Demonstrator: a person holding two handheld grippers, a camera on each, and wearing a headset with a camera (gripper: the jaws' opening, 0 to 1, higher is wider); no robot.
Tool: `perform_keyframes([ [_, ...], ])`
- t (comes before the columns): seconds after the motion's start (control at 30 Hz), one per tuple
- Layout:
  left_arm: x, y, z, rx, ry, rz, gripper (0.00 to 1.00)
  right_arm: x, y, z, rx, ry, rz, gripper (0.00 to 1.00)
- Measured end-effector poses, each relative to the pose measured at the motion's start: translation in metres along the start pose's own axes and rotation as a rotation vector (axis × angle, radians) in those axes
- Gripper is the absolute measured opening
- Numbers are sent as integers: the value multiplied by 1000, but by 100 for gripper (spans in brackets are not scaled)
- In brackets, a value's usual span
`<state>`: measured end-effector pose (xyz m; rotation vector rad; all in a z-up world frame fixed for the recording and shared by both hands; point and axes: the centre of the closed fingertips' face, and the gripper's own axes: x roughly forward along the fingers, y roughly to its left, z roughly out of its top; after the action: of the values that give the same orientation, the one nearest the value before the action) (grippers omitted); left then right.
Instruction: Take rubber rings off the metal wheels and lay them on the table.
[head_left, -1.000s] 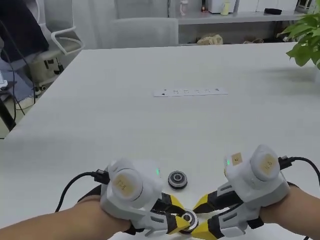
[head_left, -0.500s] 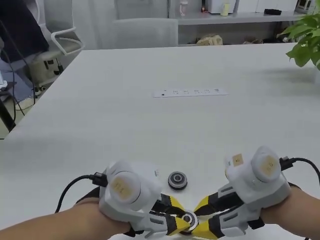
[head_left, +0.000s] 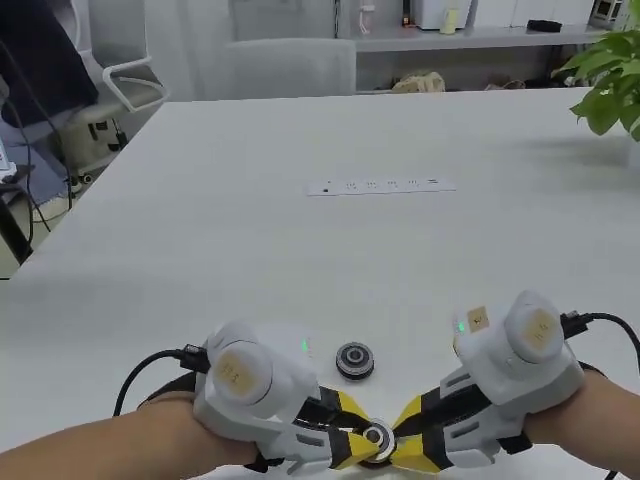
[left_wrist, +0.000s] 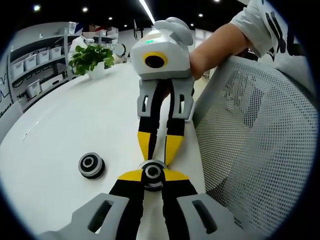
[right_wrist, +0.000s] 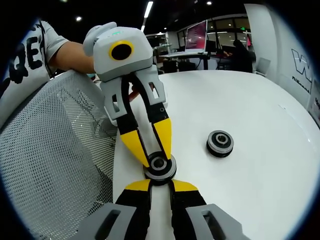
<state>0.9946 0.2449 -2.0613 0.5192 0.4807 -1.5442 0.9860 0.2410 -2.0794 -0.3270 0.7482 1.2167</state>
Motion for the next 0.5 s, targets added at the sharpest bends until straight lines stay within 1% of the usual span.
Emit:
perform_keyframes([
  [0.17, 0, 0, 0, 4, -1, 0, 8, -2, 1, -2, 7, -4, 8, 3],
  [0.3, 0, 0, -1, 2, -2, 1, 8, -1, 1, -2, 9, 1, 9, 1],
  [0.5, 0, 0, -1, 4, -1, 0, 8, -2, -2, -3, 72, -8, 12, 0],
])
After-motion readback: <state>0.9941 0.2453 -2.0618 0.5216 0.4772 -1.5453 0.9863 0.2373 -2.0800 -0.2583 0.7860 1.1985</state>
